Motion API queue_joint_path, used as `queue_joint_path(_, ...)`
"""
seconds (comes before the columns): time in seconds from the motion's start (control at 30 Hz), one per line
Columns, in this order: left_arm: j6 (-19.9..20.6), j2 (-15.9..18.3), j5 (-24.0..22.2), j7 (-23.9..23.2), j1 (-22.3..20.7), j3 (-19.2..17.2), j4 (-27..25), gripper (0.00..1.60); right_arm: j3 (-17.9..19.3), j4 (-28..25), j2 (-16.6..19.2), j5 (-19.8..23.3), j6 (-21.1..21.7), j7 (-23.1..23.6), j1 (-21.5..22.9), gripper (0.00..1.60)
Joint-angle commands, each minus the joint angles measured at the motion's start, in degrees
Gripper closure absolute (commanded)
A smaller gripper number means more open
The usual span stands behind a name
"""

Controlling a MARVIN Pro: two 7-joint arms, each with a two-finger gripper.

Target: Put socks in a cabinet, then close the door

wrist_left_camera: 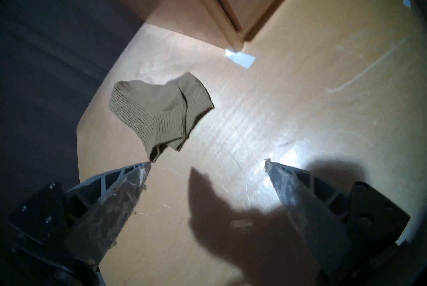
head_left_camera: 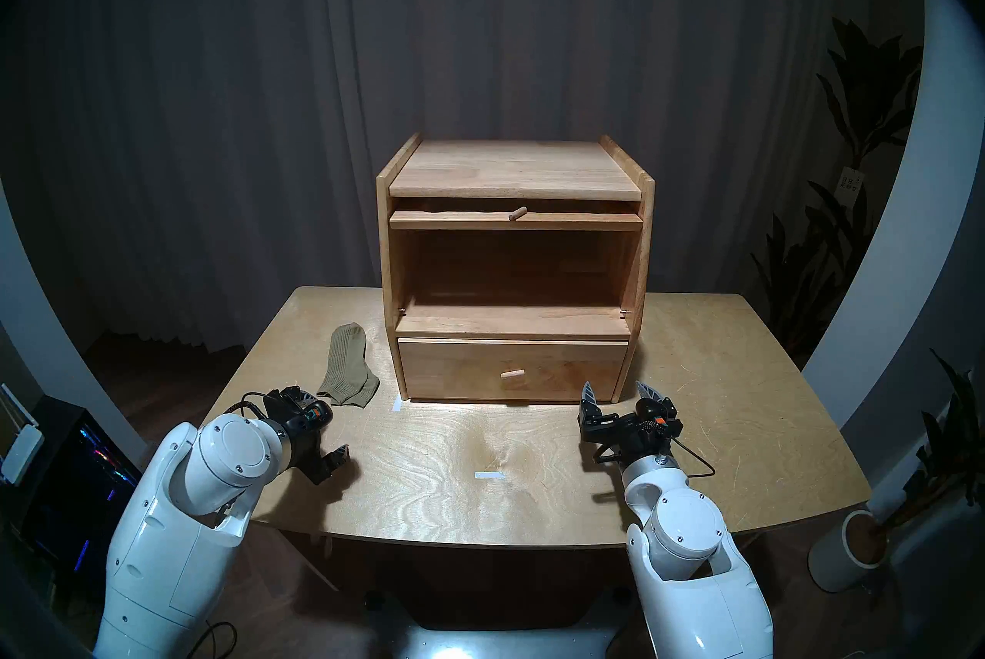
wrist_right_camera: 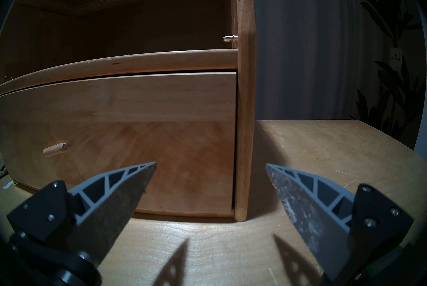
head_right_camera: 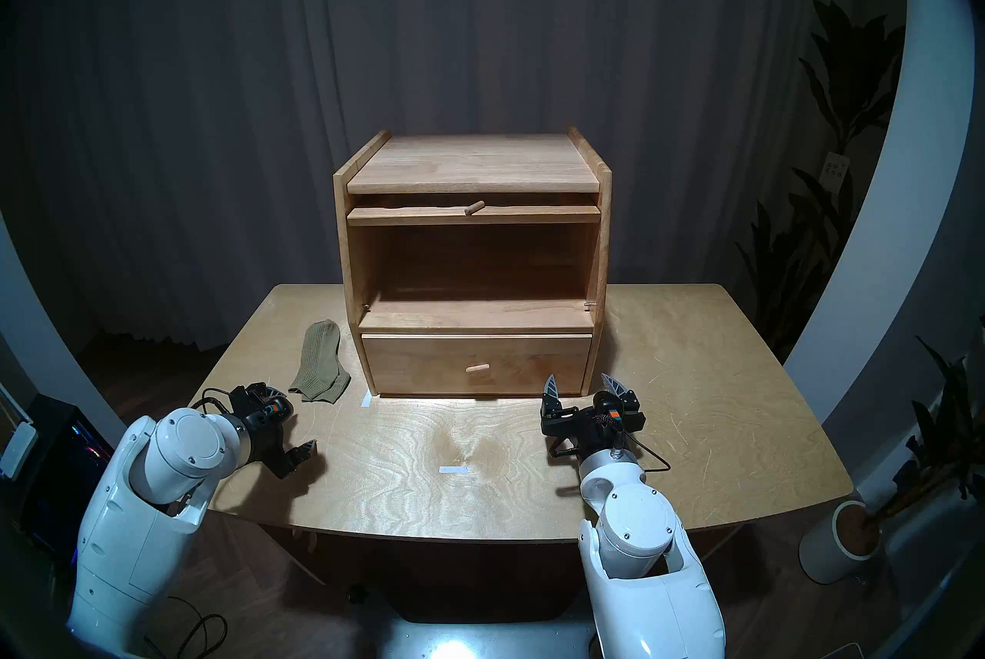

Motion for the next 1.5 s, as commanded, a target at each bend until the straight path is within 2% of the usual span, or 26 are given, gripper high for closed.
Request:
queue_joint_path(0.0, -5.11, 7.04, 10.13, 1.84, -5.59, 6.48, 1.19, 0.00, 0.08, -1.43, -0.03, 0.01, -0.40, -0.06, 0.30, 0.00)
queue_joint_path(0.03, -5.74, 6.71, 12.08, 1.52, -6.53, 7.40, 1.62, 0.00, 0.08, -1.51, -0.03, 0.01, -0.40, -0.07, 0.25, 0.00)
queue_joint_path(0.17, -7.24, 9.36, 16.47, 1.03, -8.92, 11.34, 2.94, 0.00, 0.09, -1.73, -0.04, 0.01, -0.40, -0.09, 0.12, 0.00)
queue_joint_path(0.37, -7.81, 9.34, 20.77, -0.95, -12.84, 14.57, 6.16, 0.00, 0.09, -2.03, -0.05, 0.01, -0.30, -0.11, -0.07, 0.00)
queue_joint_path(0.4, -7.83, 8.05, 20.68, -1.29, -12.35, 13.25, 5.91, 0.00, 0.09, -2.05, -0.05, 0.01, -0.29, -0.11, -0.08, 0.00)
queue_joint_path(0.5, -7.47, 8.11, 19.98, -3.74, -15.18, 14.56, 7.43, 0.00, 0.09, -2.09, -0.05, 0.00, -0.26, -0.12, -0.10, 0.00)
queue_joint_path(0.53, -7.11, 7.29, 19.09, -5.60, -15.19, 13.55, 7.42, 0.00, 0.09, -2.08, -0.05, 0.00, -0.26, -0.12, -0.10, 0.00)
queue_joint_path(0.6, -5.87, 6.91, 17.22, -8.50, -17.31, 13.87, 8.79, 0.00, 0.09, -2.06, -0.05, 0.01, -0.27, -0.11, -0.08, 0.00)
queue_joint_path(0.67, -5.47, 6.25, 15.49, -9.98, -18.30, 13.10, 9.77, 0.00, 0.09, -2.02, -0.05, 0.01, -0.28, -0.10, -0.06, 0.00)
queue_joint_path(0.83, -5.74, 5.33, 15.41, -14.55, -21.91, 13.29, 12.34, 0.00, 0.09, -2.08, -0.05, 0.00, -0.26, -0.11, -0.09, 0.00)
queue_joint_path(0.87, -6.95, 4.98, 16.05, -13.92, -21.69, 12.96, 12.62, 0.00, 0.09, -2.09, -0.05, 0.00, -0.25, -0.11, -0.10, 0.00)
queue_joint_path(1.0, -7.92, 4.70, 16.75, -13.54, -25.25, 15.43, 16.15, 0.00, 0.09, -2.12, -0.06, 0.00, -0.24, -0.12, -0.12, 0.00)
queue_joint_path(1.27, -9.73, 3.86, 17.57, -12.62, -26.65, 17.15, 20.04, 0.00, 0.09, -2.22, -0.06, -0.01, -0.17, -0.13, -0.18, 0.00)
queue_joint_path(1.47, -10.08, 4.38, 15.52, -18.34, -26.84, 17.60, 20.08, 0.00, 0.09, -2.21, -0.06, -0.01, -0.18, -0.13, -0.17, 0.00)
